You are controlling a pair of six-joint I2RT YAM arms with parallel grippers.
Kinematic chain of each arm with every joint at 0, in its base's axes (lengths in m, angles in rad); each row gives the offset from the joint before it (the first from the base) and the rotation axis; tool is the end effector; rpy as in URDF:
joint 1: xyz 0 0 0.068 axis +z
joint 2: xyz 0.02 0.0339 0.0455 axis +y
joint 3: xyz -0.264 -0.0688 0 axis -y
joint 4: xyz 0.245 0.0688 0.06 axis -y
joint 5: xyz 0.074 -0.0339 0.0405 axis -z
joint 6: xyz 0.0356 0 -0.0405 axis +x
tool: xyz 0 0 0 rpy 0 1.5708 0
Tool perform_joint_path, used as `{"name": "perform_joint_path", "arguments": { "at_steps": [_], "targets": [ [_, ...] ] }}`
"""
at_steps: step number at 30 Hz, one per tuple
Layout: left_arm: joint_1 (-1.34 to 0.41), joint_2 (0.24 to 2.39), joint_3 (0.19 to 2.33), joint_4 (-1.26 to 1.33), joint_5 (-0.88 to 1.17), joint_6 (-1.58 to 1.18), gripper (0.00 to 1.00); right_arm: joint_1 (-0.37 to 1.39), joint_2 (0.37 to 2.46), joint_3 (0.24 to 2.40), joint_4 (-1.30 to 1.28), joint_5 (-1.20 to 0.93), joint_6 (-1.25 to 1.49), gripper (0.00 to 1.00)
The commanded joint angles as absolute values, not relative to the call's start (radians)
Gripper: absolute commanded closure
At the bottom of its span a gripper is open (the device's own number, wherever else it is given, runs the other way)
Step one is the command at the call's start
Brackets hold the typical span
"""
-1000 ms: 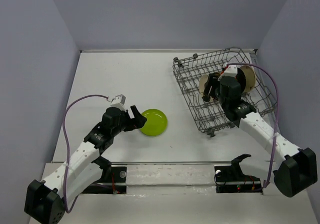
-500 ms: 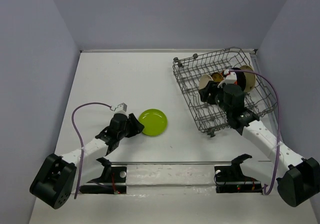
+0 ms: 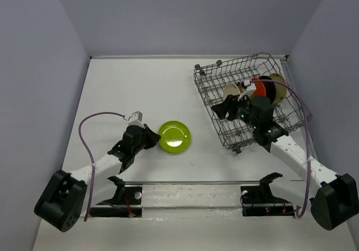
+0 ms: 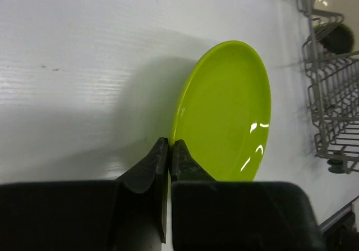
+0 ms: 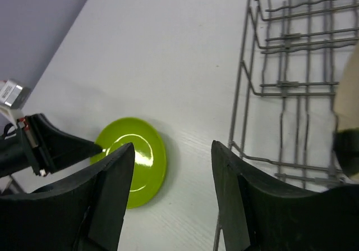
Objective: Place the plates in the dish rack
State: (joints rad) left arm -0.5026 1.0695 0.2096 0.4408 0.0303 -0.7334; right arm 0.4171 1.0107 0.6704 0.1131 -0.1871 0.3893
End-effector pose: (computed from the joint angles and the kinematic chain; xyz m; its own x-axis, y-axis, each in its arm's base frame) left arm 0.1735 -0.0966 0.1539 -0.6035 -0.4318 -0.6704 0.1370 0.7720 -0.6206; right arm 0.2139 0.1020 0.2874 -0.4045 0.2287 -0.8855 -0.4434 0.7978 0.4086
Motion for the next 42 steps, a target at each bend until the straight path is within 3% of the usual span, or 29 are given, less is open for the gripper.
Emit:
{"name": "perform_joint_path", "arguments": {
  "at_steps": [1,9,17,19,20,21,23,25,27,28,29,32,33,34,40,42],
  "targets": [
    [-0.506,0.841,0.271,0.341,0.055,-0.687,0.94,0.413,1.077,0.702,0.235,-0.512,0.393,0.34],
    [-0.518,0.667,0.339,0.29,0.229,-0.649,0.94,0.497,1.203,0.77,0.222,-0.572,0.408,0.21],
    [-0.528,0.647,0.362,0.279,0.239,-0.615,0.94,0.609,1.313,0.814,0.216,-0.635,0.426,0.22],
    [-0.529,0.64,0.368,0.279,0.248,-0.617,0.94,0.618,1.331,0.818,0.227,-0.635,0.428,0.37],
    [-0.528,0.626,0.373,0.276,0.253,-0.618,0.93,0.627,1.338,0.816,0.233,-0.632,0.44,0.51],
    [-0.529,0.615,0.386,0.269,0.253,-0.617,0.88,0.627,1.336,0.812,0.241,-0.63,0.446,0.74],
    [-0.529,0.583,0.409,0.227,0.239,-0.598,0.82,0.627,1.335,0.811,0.252,-0.62,0.46,0.85],
    [-0.531,0.568,0.448,0.181,0.227,-0.577,0.82,0.627,1.344,0.828,0.247,-0.637,0.457,0.93],
    [-0.529,0.561,0.489,0.157,0.222,-0.551,0.8,0.627,1.345,0.838,0.238,-0.644,0.456,0.93],
    [-0.529,0.561,0.501,0.138,0.224,-0.543,0.75,0.627,1.333,0.848,0.218,-0.608,0.45,0.93],
    [-0.531,0.566,0.517,0.126,0.23,-0.535,0.56,0.627,1.319,0.851,0.204,-0.566,0.437,0.93],
    [-0.529,0.569,0.592,0.042,0.216,-0.465,0.25,0.612,1.258,0.873,0.105,-0.34,0.384,0.93],
    [-0.529,0.568,0.635,-0.024,0.201,-0.439,0.08,0.601,1.215,0.893,0.08,-0.284,0.373,0.93],
    [-0.529,0.565,0.653,-0.056,0.184,-0.411,0.01,0.588,1.194,0.902,0.059,-0.187,0.362,0.93],
    [-0.529,0.516,0.638,-0.153,0.049,-0.284,0.01,0.549,1.068,0.966,-0.06,0.378,0.191,0.93],
    [-0.529,0.497,0.623,-0.141,0.069,-0.293,0.01,0.54,1.052,0.983,-0.061,0.469,0.158,0.93]
  ]
}}
